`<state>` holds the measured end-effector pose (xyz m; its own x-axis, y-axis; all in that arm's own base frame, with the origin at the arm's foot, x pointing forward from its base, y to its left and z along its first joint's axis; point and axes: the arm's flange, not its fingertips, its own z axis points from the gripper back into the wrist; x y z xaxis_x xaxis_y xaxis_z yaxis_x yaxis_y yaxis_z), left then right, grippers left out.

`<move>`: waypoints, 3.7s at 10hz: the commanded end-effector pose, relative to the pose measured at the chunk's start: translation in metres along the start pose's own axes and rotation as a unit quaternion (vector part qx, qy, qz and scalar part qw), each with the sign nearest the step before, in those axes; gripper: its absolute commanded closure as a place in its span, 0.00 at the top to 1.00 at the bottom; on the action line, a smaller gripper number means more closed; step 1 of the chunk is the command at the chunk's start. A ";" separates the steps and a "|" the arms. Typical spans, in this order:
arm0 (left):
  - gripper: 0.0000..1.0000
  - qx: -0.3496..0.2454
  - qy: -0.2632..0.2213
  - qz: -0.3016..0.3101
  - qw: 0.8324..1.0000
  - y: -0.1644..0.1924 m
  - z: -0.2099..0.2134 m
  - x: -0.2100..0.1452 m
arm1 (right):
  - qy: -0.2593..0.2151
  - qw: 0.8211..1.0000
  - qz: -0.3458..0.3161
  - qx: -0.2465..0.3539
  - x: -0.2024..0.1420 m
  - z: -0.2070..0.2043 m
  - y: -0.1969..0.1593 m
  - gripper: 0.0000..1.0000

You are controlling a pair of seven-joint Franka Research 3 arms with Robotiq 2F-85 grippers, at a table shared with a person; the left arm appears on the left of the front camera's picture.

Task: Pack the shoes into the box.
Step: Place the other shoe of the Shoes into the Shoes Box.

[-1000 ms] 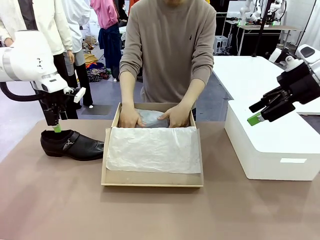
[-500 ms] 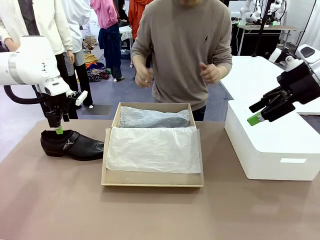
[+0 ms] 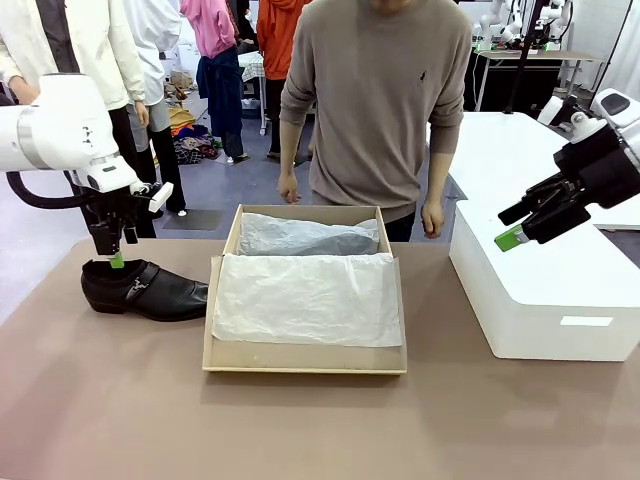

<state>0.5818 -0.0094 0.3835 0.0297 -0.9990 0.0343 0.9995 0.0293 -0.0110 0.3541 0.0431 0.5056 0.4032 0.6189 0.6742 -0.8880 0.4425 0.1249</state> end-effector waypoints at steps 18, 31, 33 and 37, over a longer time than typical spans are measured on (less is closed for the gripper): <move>1.00 -0.043 0.018 0.010 0.999 0.016 -0.041 -0.014 | -0.015 1.000 0.011 0.005 0.000 -0.001 -0.003 1.00; 0.00 -0.069 0.006 0.001 0.998 0.012 -0.042 -0.017 | -0.015 1.000 0.011 0.005 0.000 -0.001 -0.003 1.00; 0.00 -0.061 0.014 0.002 0.998 0.008 -0.038 -0.020 | -0.015 1.000 0.011 0.005 0.000 -0.001 -0.003 1.00; 0.00 -0.053 0.030 0.051 0.997 0.012 -0.011 -0.038 | -0.015 1.000 0.011 0.005 0.000 -0.001 -0.003 1.00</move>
<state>0.5940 0.0204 0.3557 0.0796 -0.9968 -0.0046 0.9895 0.0795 -0.1210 0.3541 0.0431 0.5056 0.4029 0.6190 0.6742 -0.8882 0.4423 0.1247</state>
